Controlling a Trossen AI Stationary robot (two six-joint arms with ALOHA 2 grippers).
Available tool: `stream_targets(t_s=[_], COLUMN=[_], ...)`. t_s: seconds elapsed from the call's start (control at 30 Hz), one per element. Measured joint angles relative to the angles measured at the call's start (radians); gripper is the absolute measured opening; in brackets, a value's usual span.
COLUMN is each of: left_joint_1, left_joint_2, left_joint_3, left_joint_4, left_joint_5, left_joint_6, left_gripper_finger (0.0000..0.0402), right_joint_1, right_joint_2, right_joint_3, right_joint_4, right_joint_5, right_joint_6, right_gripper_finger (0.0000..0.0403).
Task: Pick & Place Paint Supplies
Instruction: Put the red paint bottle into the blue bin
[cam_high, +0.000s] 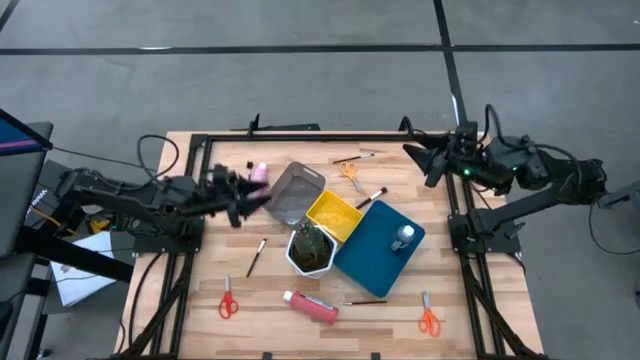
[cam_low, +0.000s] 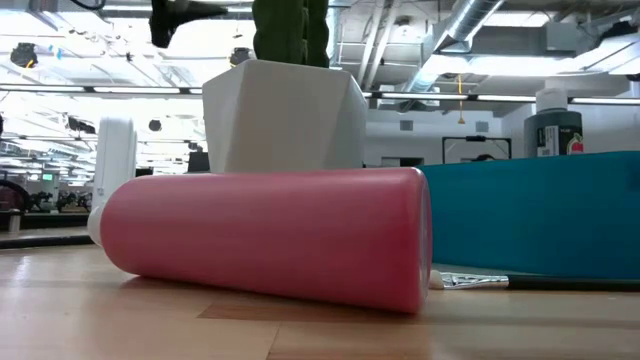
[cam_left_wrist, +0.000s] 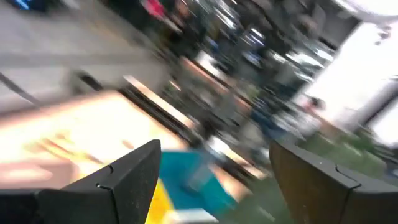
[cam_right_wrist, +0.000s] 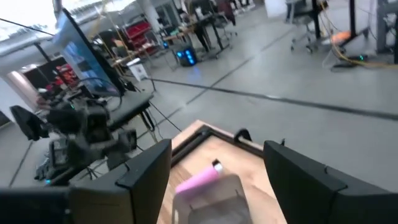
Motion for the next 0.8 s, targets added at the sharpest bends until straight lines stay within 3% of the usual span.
stream_targets(t_s=[0.2, 0.37, 0.7, 0.8], left_joint_1=[-0.14, -0.272, -0.535, -0.615], left_joint_2=[0.097, 0.194, 0.387, 0.451], left_joint_3=[0.0, 0.0, 0.0, 0.0], left_joint_4=[-0.003, -0.041, -0.129, -0.153], left_joint_5=[0.186, 0.317, 0.336, 0.273], left_joint_6=[-0.193, -0.268, -0.242, -0.217], left_gripper_finger=[0.0294, 0.0294, 0.0294, 0.0294], right_joint_1=[-0.04, -0.055, 0.013, 0.045], right_joint_2=[-0.006, -0.006, 0.003, 0.003], right_joint_3=[0.0, 0.0, 0.0, 0.0], right_joint_4=[0.121, 0.195, 0.253, 0.287], right_joint_5=[-0.115, -0.19, -0.266, -0.266], right_joint_6=[-0.1, -0.142, -0.051, -0.033], right_gripper_finger=[0.0249, 0.0249, 0.0249, 0.0249])
